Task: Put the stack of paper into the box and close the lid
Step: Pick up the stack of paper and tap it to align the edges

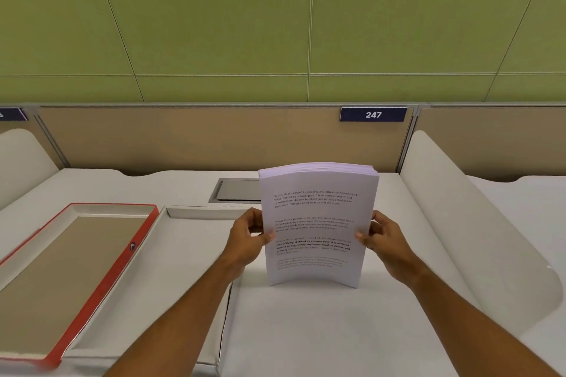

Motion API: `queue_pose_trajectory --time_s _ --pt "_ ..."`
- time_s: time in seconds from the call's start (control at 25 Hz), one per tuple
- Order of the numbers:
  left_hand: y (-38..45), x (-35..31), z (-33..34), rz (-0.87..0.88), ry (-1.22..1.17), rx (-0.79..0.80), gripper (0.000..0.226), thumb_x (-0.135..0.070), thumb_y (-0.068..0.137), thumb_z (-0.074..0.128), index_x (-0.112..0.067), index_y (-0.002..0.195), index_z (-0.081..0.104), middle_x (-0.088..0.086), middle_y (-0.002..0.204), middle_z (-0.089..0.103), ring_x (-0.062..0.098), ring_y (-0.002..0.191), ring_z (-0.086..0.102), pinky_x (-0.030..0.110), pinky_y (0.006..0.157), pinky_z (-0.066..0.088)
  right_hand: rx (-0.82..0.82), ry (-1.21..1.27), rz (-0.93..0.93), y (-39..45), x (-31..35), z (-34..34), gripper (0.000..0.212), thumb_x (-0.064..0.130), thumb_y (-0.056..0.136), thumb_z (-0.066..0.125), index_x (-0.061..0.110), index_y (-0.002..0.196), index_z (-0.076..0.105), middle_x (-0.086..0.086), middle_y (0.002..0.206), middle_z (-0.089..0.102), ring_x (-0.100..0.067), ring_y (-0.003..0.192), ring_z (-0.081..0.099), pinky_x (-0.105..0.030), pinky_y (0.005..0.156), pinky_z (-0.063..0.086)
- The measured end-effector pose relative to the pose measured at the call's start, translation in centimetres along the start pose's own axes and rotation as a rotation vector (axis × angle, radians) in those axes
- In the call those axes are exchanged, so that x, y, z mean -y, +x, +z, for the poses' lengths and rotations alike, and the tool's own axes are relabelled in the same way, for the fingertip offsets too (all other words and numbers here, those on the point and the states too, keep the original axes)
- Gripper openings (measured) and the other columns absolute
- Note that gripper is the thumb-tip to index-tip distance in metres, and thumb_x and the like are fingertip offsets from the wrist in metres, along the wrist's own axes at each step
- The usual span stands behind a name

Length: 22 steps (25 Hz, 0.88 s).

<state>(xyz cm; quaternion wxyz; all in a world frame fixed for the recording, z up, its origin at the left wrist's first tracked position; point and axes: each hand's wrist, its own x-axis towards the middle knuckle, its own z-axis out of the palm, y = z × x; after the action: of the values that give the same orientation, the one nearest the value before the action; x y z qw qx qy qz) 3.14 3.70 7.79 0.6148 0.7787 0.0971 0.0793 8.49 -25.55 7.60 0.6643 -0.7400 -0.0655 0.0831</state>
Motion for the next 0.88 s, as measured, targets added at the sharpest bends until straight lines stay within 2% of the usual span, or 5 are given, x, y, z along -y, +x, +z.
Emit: queue_pose_trajectory --time_s 0.16,0.28,0.4,0.48,0.88 --pt "0.3 -2.6 0.1 0.043 -0.051 0.035 0.036 -0.005 0.076 0.07 -0.011 0.11 0.06 0.012 0.107 0.07 0.032 0.101 0.065 0.042 0.084 0.057 0.037 0.036 -0.101 0.0 3.1 0.5 0.039 0.016 0.078 0.07 0.018 0.117 0.066 -0.006 0.109 0.075 -0.028 0.099 0.071 -0.037 0.079 0.061" --pt "0.6 -6.0 0.8 0.108 -0.258 0.033 0.049 -0.021 0.07 0.07 -0.007 0.116 0.06 0.011 0.105 0.072 0.023 0.089 0.069 0.032 0.071 0.058 0.033 0.123 -0.188 0.6 6.3 1.5 0.031 0.031 0.083 0.063 0.016 0.11 0.071 -0.004 0.099 0.077 -0.019 0.084 0.073 -0.027 0.066 0.058" --pt "0.7 -7.9 1.8 0.108 -0.411 -0.044 0.049 -0.036 0.078 0.065 0.005 0.103 0.058 0.013 0.09 0.066 0.025 0.078 0.063 0.034 0.067 0.051 -0.117 0.149 -0.246 1.2 8.8 2.5 0.043 0.046 0.087 0.05 0.007 0.075 0.064 -0.004 0.072 0.064 -0.017 0.063 0.059 -0.025 0.057 0.044" --pt "0.9 -8.3 2.1 0.053 -0.432 -0.112 0.05 -0.048 0.08 0.058 0.002 0.087 0.055 0.014 0.083 0.059 0.025 0.074 0.056 0.037 0.067 0.042 -0.205 0.136 -0.206 1.8 9.5 2.9 0.06 0.055 0.087 0.043 0.0 0.071 0.061 -0.012 0.07 0.062 -0.023 0.062 0.057 -0.029 0.058 0.041" --pt "2.1 -9.6 2.9 -0.146 -0.36 -0.329 0.032 -0.049 0.072 0.053 -0.018 0.063 0.053 0.009 0.079 0.059 0.027 0.068 0.054 0.038 0.064 0.042 -0.454 0.087 -0.087 2.8 9.9 4.0 0.024 0.035 0.072 0.055 0.014 0.061 0.049 -0.005 0.063 0.052 -0.023 0.063 0.05 -0.035 0.063 0.038"
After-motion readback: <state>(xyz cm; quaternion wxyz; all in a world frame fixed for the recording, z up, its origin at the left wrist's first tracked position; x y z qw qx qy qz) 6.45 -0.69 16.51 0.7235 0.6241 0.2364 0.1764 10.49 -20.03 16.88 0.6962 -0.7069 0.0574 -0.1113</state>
